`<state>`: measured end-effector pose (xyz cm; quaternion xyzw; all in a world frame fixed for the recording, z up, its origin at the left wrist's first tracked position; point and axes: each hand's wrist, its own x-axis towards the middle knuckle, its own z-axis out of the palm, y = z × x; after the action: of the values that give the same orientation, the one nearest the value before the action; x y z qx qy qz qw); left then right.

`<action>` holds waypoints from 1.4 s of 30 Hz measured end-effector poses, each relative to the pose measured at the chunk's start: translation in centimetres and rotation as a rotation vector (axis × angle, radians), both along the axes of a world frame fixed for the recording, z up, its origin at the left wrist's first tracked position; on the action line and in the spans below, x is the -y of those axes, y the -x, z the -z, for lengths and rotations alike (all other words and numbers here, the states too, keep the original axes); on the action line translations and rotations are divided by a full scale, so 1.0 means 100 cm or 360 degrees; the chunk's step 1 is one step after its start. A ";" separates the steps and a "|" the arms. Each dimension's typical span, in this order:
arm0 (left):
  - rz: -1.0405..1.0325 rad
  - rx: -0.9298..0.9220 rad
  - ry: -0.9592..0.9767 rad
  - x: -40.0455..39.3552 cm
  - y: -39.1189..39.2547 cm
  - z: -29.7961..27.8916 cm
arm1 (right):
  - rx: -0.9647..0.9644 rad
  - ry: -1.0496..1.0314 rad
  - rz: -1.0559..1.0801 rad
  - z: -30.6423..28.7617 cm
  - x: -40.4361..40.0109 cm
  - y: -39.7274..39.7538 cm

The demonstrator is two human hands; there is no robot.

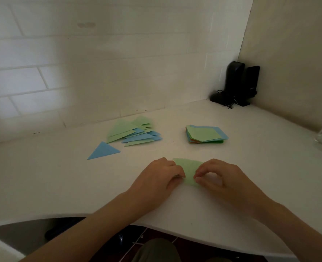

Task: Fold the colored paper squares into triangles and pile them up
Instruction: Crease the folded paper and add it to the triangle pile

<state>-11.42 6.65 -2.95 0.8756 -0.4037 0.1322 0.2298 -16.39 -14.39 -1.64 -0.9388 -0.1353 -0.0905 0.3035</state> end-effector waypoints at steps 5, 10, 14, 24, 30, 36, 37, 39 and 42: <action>-0.0110 -0.0169 0.0129 0.007 -0.004 0.004 | -0.0016 0.0060 0.0057 0.009 0.000 0.004; -0.0151 -0.0123 0.0150 0.014 -0.003 0.008 | 0.0113 0.0103 0.0260 0.017 -0.013 -0.005; -0.0197 -0.0214 0.0190 0.013 -0.005 0.008 | 0.0102 0.0124 0.0284 0.018 -0.014 -0.008; -0.0216 -0.0529 0.0303 -0.003 -0.007 -0.001 | -0.0247 0.0006 0.0181 0.013 -0.001 -0.015; -0.0060 -0.0261 0.0054 -0.005 -0.001 0.007 | -0.0363 0.0008 -0.0053 0.000 0.013 -0.022; 0.0022 -0.0122 -0.0233 -0.003 0.004 -0.008 | 0.0256 0.0455 -0.0227 -0.002 0.016 -0.039; 0.0001 -0.0085 -0.0322 -0.003 0.007 -0.012 | 0.0295 0.0478 -0.0247 -0.005 0.014 -0.038; -0.0120 -0.0019 -0.0386 -0.004 0.011 -0.015 | 0.0368 0.0508 -0.0266 -0.010 0.009 -0.035; -0.0288 0.0069 -0.0224 -0.005 0.015 -0.013 | 0.0377 0.0492 -0.0241 -0.011 -0.006 -0.029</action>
<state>-12.90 7.18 -1.69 0.9194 -0.3361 0.1426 0.1460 -13.47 -13.83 -0.54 -0.9442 -0.2524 -0.1554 0.1436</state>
